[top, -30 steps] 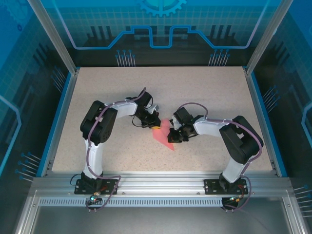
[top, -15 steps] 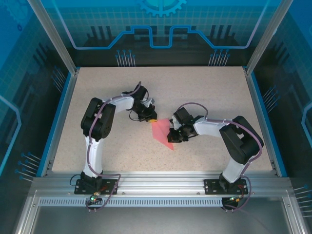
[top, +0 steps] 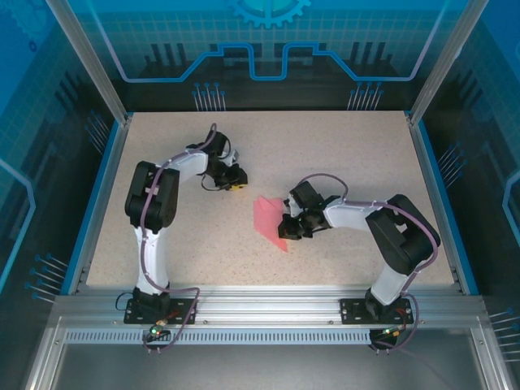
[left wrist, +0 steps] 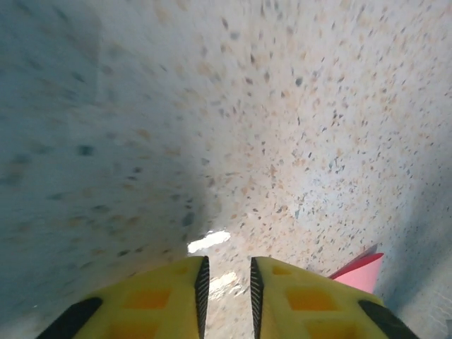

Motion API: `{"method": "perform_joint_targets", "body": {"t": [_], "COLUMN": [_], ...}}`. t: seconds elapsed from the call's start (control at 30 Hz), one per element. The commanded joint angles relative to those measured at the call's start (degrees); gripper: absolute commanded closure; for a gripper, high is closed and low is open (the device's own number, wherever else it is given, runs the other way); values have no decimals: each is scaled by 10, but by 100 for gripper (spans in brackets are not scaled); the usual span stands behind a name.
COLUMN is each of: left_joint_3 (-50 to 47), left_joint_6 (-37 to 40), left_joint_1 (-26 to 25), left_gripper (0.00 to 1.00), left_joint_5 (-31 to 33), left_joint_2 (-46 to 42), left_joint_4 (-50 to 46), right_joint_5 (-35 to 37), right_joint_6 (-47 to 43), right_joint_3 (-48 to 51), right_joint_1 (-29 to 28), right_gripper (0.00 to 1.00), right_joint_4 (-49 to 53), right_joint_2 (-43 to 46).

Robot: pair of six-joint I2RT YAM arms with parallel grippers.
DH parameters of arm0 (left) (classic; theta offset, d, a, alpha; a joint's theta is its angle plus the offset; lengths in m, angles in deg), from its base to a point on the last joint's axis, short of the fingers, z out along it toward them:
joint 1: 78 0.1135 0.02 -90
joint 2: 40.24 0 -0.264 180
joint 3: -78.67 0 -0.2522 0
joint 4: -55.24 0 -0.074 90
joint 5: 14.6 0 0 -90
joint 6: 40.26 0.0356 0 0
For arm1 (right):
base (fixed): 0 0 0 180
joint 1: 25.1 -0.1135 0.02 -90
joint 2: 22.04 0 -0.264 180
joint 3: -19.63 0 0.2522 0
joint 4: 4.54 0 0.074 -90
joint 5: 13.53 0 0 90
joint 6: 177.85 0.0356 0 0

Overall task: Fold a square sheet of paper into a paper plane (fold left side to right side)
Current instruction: Fourth fold the wing at the center of the table, then turn over the paper at the center of the table.

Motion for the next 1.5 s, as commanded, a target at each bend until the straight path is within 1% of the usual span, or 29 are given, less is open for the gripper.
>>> {"method": "perform_joint_targets", "body": {"t": [0.0,0.03,0.17,0.2,0.3,0.4,0.5,0.63,0.83,1.03,1.23,1.47], "left_joint_3": [-7,-16,-78,-96,-135,-161,-185,-187,-170,-153,-133,-99], "left_joint_6": [-7,-15,-54,-66,-84,-97,-119,-130,-139,-141,-144,-146], "left_joint_1": [3,3,1,-2,-17,-38,-61,-87,-109,-122,-135,-143], "left_gripper": [68,66,61,60,56,54,53,52,52,52,53,53], "left_joint_5": [11,6,-29,-40,-61,-64,-72,-75,-70,-64,-71,-83], "left_joint_2": [-74,-87,-135,-144,-162,-168,-165,-143,-108,-80,-60,-44], "left_joint_4": [-15,-11,20,30,46,54,80,91,96,88,88,85], "right_joint_5": [-3,1,43,57,93,124,134,137,121,109,103,83], "right_joint_6": [34,36,18,8,-23,-46,-59,-59,-57,-54,-55,-44], "right_joint_3": [26,23,2,-3,-15,-15,-5,17,46,60,69,96], "right_joint_1": [-28,-30,-34,-34,-33,-26,-14,-3,10,25,41,59], "right_gripper": [100,100,88,84,74,63,57,50,46,46,46,43], "right_joint_4": [16,10,15,23,45,65,67,43,17,22,33,24], "right_joint_2": [-12,-7,30,42,74,100,120,154,200,236,258,281]}}
